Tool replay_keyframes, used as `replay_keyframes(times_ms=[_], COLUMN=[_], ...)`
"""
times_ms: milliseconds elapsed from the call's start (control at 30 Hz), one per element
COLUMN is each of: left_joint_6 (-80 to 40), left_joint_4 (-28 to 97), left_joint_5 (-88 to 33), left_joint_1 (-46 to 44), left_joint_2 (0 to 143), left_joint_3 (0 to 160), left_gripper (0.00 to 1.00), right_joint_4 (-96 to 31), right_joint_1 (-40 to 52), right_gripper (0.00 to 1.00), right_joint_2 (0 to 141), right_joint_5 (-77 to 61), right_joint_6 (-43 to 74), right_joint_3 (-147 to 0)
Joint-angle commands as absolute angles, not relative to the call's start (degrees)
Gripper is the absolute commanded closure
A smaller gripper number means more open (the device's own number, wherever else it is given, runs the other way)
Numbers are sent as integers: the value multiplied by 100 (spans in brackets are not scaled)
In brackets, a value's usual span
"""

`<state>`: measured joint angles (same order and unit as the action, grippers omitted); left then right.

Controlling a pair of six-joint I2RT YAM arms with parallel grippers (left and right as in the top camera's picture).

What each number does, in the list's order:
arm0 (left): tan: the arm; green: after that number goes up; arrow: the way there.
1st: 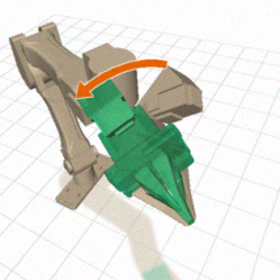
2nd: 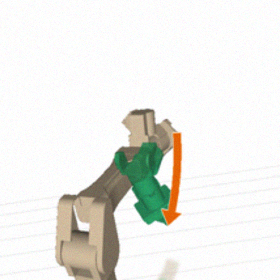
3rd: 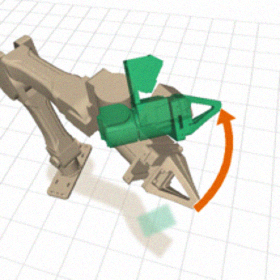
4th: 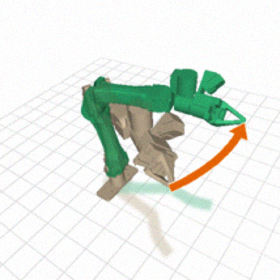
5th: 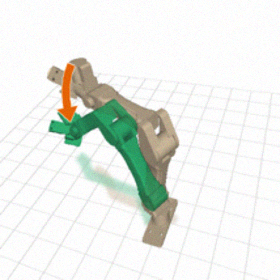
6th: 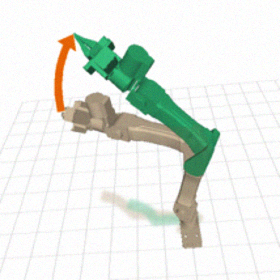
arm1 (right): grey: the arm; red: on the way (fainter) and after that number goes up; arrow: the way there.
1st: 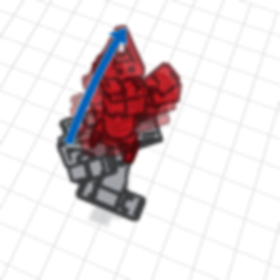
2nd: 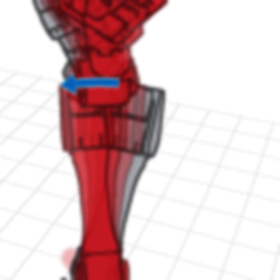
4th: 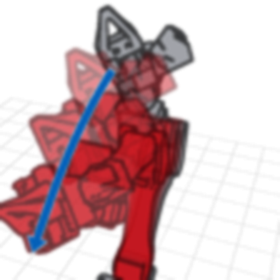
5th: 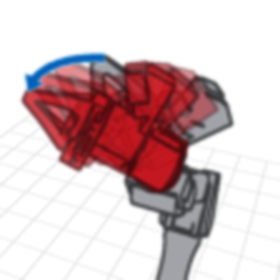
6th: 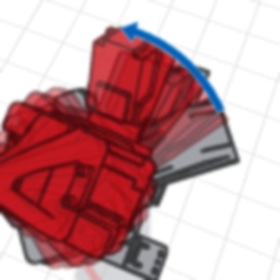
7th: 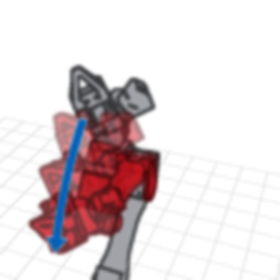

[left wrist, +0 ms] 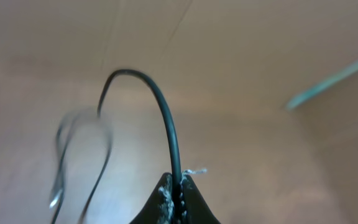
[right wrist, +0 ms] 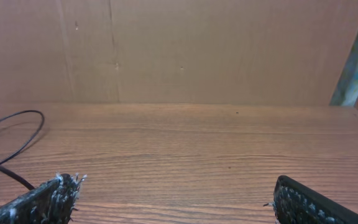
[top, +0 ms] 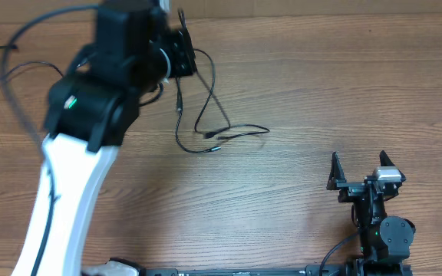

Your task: Untangle cables

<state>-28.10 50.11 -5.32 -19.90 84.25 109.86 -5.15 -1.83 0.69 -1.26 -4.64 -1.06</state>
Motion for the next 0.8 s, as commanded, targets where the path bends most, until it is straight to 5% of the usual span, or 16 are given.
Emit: replay_keyframes(times_ms=[0,300,533,767], left_joint_6=[-2705,-2703,-2703,-2910], left_joint_4=[4270,2943,3402,4606], left_joint_5=[-607,-755,-591,943], left_joint_1=[-2027,-2029,-2027,-2025], left_joint_2=[7841,7349,7338,7341], left_joint_3=[11161,11161,11161,11159], left_gripper=[96,96,96,96], right_joint_4=[-482,-482,-482,-482], right_joint_1=[-189,-189,-189,-189], right_gripper=[0,0,0,0], right_joint_2=[16,16,16,16], right_joint_5=[-134,-134,-134,-134], right_joint_6=[-434,-434,-434,-434], right_joint_3=[-47,-47,-47,-47])
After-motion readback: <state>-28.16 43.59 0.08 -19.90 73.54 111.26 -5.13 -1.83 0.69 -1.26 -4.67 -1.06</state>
